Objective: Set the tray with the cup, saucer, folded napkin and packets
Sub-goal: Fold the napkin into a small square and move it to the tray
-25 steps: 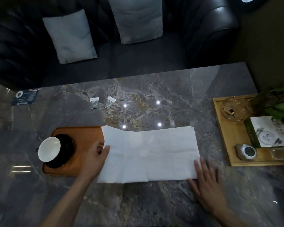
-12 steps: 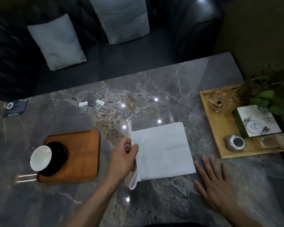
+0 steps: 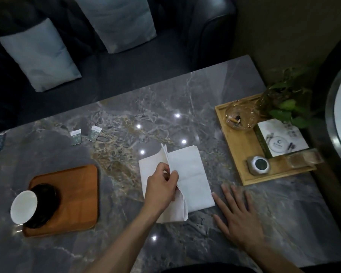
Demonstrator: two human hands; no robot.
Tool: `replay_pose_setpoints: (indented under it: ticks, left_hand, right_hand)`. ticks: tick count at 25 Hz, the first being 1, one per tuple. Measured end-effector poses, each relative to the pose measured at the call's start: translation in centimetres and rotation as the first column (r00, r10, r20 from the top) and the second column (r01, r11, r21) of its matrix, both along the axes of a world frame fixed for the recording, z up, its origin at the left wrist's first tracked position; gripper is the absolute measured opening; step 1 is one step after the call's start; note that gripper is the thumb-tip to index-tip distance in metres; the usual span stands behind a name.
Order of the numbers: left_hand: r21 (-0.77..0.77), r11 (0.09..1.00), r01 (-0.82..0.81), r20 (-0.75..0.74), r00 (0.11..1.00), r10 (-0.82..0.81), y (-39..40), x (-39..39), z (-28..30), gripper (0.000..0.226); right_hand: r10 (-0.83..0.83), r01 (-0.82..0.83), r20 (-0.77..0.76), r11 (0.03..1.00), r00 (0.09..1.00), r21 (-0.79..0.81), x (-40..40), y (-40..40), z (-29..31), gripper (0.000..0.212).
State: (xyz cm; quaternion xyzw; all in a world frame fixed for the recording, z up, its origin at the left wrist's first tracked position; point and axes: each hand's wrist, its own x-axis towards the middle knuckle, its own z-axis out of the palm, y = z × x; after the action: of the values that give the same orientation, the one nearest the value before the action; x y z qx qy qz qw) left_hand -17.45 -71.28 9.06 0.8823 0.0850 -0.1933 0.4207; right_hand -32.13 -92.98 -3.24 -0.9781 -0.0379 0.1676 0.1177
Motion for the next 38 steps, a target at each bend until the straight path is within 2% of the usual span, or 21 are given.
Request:
replay_pose_setpoints:
  ticks: [8,15,23,29,34,38]
  left_hand:
    - [0.101,0.991,0.087,-0.174,0.982,-0.068,-4.5,0.6,-3.6,0.016]
    - [0.133,0.987,0.085,-0.219,0.974,-0.054,-6.0,1.4,-5.3,0.015]
    - [0.095,0.995,0.041,-0.235,0.972,-0.018,-7.3,2.1,-6.4,0.015]
    - [0.241,0.953,0.183,-0.234,0.964,-0.126,-8.1,1.9,-7.1,0.019]
    - [0.314,0.938,0.15,-0.166,0.981,-0.102,-8.3,1.9,-7.5,0.025]
    - [0.314,0.94,0.133,-0.163,0.983,-0.084,-8.4,1.7,-7.6,0.026]
  right_hand:
    - [-0.009,0.007,0.059,1.0,0.998,0.019,-0.1,0.1,-0.5,0.074]
    - [-0.023,0.019,0.092,0.999,0.995,0.048,-0.2,0.0,-0.5,0.072]
    - [-0.023,0.021,0.093,0.999,0.995,0.029,-0.2,0.1,-0.7,0.072]
    - [-0.023,0.018,0.115,0.999,0.993,0.045,-0.4,0.0,-1.0,0.07]
    - [-0.023,0.018,0.116,0.999,0.993,0.045,-0.4,0.0,-1.1,0.07]
    - [-0.021,0.015,0.123,0.999,0.992,0.045,-0.3,0.0,-1.1,0.07]
